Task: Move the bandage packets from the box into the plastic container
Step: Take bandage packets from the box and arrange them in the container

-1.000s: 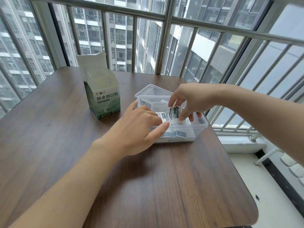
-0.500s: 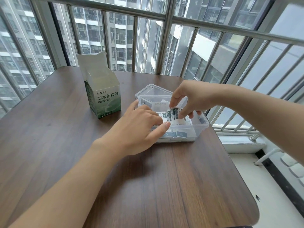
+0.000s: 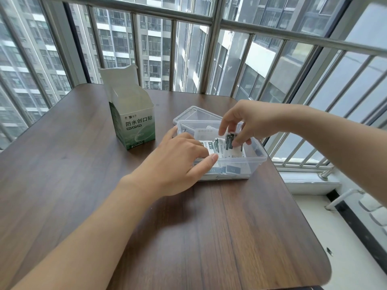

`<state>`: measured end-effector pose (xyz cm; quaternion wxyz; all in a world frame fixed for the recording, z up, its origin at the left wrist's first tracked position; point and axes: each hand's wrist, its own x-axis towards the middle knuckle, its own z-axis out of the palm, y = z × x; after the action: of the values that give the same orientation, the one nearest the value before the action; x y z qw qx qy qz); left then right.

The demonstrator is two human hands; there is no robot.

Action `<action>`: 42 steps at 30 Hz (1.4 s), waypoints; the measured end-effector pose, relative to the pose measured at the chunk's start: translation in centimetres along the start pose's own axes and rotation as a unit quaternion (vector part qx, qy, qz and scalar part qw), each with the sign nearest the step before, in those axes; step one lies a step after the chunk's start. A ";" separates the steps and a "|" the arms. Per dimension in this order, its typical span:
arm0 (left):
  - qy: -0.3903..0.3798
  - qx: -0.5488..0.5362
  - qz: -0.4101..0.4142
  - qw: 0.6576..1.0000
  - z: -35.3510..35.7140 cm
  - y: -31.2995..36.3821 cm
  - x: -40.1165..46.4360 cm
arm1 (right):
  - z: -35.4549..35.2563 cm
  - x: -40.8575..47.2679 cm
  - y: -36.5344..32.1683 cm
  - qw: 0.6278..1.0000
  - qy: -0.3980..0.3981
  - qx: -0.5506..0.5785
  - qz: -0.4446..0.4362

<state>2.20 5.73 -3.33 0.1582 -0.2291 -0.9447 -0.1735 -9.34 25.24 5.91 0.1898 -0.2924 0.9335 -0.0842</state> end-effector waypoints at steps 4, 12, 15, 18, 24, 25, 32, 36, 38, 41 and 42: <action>0.001 0.002 0.005 1.000 0.1 -0.1 0.0 | -0.5 0.1 0.3 0.997 -0.065 0.040 0.028; 0.055 -0.072 -0.001 0.996 0.1 -0.2 0.0 | -4.4 0.1 -0.6 0.987 -0.026 0.155 0.024; 0.189 -0.158 -0.043 0.968 -0.1 -0.9 -0.1 | -3.4 1.1 -1.9 0.992 -0.051 0.116 0.010; 0.206 -0.167 -0.060 0.962 0.2 -1.9 -0.6 | -1.5 2.8 -3.0 0.994 -0.076 0.077 0.005; 0.169 -0.075 0.015 0.983 0.3 -2.5 -0.7 | 0.0 3.7 -3.5 0.996 -0.082 0.027 -0.005; 0.157 -0.065 0.015 0.985 0.4 -2.6 -0.7 | 0.0 3.6 -3.6 0.997 -0.077 0.014 -0.011; 0.105 -0.050 -0.023 0.993 0.5 -2.4 -0.8 | 0.9 2.4 -3.5 0.998 -0.015 -0.046 -0.034; 0.089 -0.031 0.002 0.996 0.3 -2.1 -0.8 | 1.2 1.7 -3.3 0.998 0.004 -0.051 -0.027; 0.083 -0.030 0.008 0.996 0.4 -2.0 -0.6 | 1.2 1.4 -3.2 0.999 0.012 -0.045 -0.025; 0.077 -0.038 0.004 0.996 0.5 -1.8 -0.6 | 1.1 1.1 -3.0 0.999 0.018 -0.024 -0.025; 0.075 -0.040 0.004 0.996 0.5 -1.8 -0.6 | 1.1 1.0 -3.0 0.999 0.019 -0.020 -0.025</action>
<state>1.69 4.18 -4.47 0.2198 -0.2257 -0.9216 -0.2269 -8.08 22.13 5.39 0.1645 -0.3174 0.9309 -0.0756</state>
